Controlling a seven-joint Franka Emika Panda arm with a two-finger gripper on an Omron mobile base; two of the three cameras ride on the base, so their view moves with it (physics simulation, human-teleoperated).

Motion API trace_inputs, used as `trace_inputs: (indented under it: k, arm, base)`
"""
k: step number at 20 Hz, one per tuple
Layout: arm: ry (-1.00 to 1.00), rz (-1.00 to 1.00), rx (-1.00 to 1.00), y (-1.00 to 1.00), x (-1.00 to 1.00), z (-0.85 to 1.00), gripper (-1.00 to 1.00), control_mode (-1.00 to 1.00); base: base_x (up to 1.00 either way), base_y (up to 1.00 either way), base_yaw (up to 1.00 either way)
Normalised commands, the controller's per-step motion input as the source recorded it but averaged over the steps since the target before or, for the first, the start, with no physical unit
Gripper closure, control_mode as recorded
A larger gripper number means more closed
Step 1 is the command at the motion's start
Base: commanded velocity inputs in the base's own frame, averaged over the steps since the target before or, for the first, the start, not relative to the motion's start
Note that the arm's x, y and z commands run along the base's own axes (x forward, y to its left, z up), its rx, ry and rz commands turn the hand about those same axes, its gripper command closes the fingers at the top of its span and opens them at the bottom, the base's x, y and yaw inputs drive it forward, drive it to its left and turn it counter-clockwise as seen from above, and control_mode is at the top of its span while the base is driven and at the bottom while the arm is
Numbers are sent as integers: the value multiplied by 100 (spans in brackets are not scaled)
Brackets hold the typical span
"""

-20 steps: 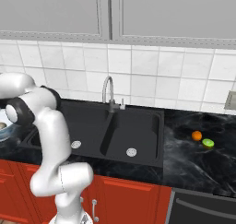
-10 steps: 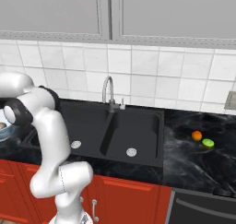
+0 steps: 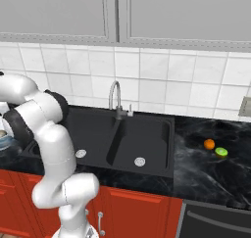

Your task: There is a mixed pile of frozen fruits and vegetables on the counter. Locate all the frozen vegetables and place the items in a bowl on the counter. Take all the frozen fruits and defrost them in a running sink.

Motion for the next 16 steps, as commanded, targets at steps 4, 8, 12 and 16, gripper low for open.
trace_inputs:
  k: [4, 8, 12, 16]
  arm:
    - [0, -19, 11, -77, -8, -2, -100, -100]
    - [0, -16, 4, -55, -5, -1, -100, -100]
    - [0, -2, 0, -65, 0, 0, -100, -100]
    - [-1, 1, 0, -59, 0, 0, -100, -100]
  base:
    - [0, 0, 0]
    - [0, 0, 0]
    - [0, 0, 0]
    - [0, 0, 0]
